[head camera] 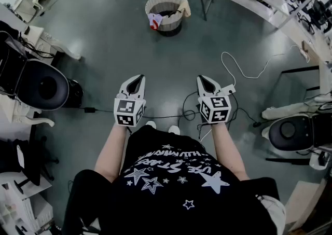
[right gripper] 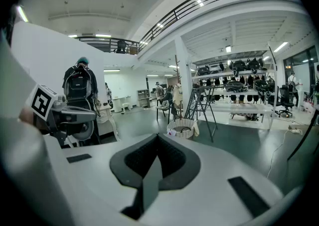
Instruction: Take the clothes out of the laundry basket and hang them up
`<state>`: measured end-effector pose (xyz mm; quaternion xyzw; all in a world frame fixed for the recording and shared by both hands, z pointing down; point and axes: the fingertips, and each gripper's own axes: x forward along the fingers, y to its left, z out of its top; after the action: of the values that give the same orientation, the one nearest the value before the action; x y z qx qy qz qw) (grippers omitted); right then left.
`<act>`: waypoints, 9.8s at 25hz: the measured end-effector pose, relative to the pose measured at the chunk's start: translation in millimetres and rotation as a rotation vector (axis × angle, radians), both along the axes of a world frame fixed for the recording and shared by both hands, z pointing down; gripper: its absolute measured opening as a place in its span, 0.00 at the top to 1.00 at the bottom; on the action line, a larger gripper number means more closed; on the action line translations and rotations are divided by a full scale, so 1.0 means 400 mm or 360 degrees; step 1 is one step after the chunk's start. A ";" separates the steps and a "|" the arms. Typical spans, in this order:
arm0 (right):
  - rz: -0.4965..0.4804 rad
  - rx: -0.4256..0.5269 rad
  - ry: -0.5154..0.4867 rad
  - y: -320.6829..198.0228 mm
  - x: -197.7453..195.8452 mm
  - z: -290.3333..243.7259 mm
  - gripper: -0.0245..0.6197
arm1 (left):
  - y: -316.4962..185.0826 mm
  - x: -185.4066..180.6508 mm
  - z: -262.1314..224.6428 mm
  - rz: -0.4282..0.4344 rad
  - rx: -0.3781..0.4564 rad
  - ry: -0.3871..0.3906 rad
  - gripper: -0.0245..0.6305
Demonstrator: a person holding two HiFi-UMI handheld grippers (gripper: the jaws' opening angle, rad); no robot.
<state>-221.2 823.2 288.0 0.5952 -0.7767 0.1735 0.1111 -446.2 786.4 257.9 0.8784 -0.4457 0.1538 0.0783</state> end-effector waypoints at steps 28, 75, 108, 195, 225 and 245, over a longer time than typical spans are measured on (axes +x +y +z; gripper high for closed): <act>-0.0121 -0.0222 -0.0048 -0.236 -0.003 0.163 0.60 | -0.223 -0.003 0.158 -0.0114 -0.0142 0.0060 0.45; -0.0465 -0.0695 0.0516 -1.755 -0.117 0.855 0.62 | -1.575 -0.005 0.711 -0.0310 -0.0737 -0.0183 0.45; -0.0326 -0.0752 0.0908 -1.970 -0.375 1.363 0.77 | -1.700 -0.143 1.194 0.0000 -0.0912 -0.0173 0.45; -0.0115 0.0540 -0.0382 -2.132 0.268 -0.226 0.93 | -2.140 0.300 -0.209 -0.0061 -0.0026 0.0914 0.93; 0.0513 0.1058 0.0026 -2.305 0.941 -0.671 0.93 | -2.511 1.026 -0.631 0.0759 0.0250 0.1118 0.93; 0.0616 0.1122 0.0124 -2.801 1.292 -0.802 0.93 | -3.005 1.368 -0.774 0.0749 0.0339 0.1109 0.93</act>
<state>295.7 -297.3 -32.7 0.7382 -0.6574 -0.1086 -0.1053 100.9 -415.6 -51.8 0.9587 -0.1936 -0.1850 0.0957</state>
